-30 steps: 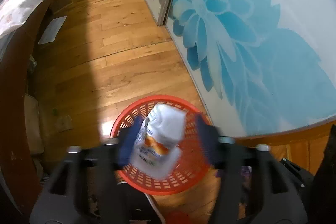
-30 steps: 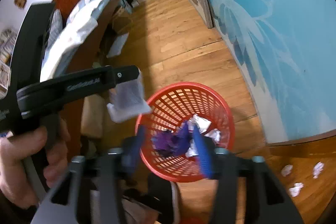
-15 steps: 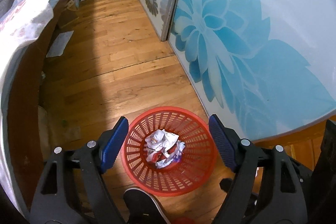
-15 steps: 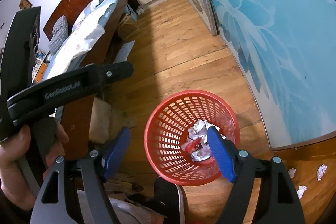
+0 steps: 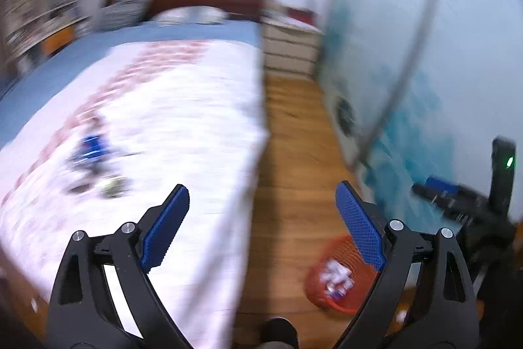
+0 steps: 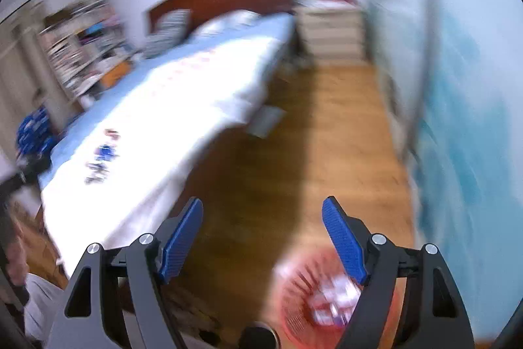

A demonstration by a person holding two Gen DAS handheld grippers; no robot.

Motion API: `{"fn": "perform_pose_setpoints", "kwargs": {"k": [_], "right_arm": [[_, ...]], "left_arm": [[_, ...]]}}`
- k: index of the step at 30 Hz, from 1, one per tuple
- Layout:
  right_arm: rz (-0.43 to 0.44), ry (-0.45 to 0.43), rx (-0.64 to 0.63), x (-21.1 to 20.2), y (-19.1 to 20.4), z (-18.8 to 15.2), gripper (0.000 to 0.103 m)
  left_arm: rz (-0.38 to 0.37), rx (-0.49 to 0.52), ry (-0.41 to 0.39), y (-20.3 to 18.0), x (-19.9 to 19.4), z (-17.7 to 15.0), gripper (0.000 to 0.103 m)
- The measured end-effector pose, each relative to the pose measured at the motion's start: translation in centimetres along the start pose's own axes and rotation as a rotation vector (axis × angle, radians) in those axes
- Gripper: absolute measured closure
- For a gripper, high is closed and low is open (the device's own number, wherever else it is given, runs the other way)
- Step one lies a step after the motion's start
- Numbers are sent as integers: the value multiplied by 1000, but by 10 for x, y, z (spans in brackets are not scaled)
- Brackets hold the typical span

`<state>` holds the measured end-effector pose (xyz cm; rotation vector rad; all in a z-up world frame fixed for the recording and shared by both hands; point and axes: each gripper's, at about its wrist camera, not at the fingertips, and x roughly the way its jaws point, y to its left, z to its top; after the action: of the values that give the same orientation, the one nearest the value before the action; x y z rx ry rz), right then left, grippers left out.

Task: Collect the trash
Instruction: 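Move both open tools back toward the trash on the bed, then grasp the gold can lid with the right tool while the left grasps crumpled white paper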

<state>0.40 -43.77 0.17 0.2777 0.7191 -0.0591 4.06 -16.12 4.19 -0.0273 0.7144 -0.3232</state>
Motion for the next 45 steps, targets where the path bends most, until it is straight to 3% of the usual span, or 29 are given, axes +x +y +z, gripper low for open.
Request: {"fn": "perform_pose_setpoints", "kwargs": {"k": [4,7,12,16,18,20,21,22,28,31,36,38,39,45], "right_arm": [[119,-24,-201,50,128,60,25],[226,-11,-343,105,229,74,25],[335,129,-477,217,356,51,26],[246,302,-544,293,407,20,26],[171,356,-577,313,408,3,27],[174,389,-543,324,403,-5,27],[177,387,-527,324,401,-5,39],[173,386,-524,322,402,-5,44],[216,391,-470,295,388,-6,44],[242,370,-412,273,375,-2,44],[277,343,-350,244,350,-1,44],[283,328,-338,235,340,1,44],[282,323,-331,233,336,3,44],[279,301,-267,222,303,13,44]], "left_arm": [[135,-59,-53,84,-20,-18,12],[213,-98,-39,130,-22,-39,12],[209,-176,21,190,-23,-58,12],[187,-211,40,210,-18,-65,12],[187,-220,51,217,-17,-68,12],[184,-230,58,225,-16,-69,12],[182,-238,55,229,-15,-69,12],[177,-244,41,233,-14,-68,12],[159,-313,68,273,35,-40,12],[184,-317,80,291,74,-25,12],[126,-537,203,328,143,-29,14],[168,-528,236,326,156,-30,45],[168,-511,241,322,158,-27,50],[98,-447,242,300,157,-25,60]]}}
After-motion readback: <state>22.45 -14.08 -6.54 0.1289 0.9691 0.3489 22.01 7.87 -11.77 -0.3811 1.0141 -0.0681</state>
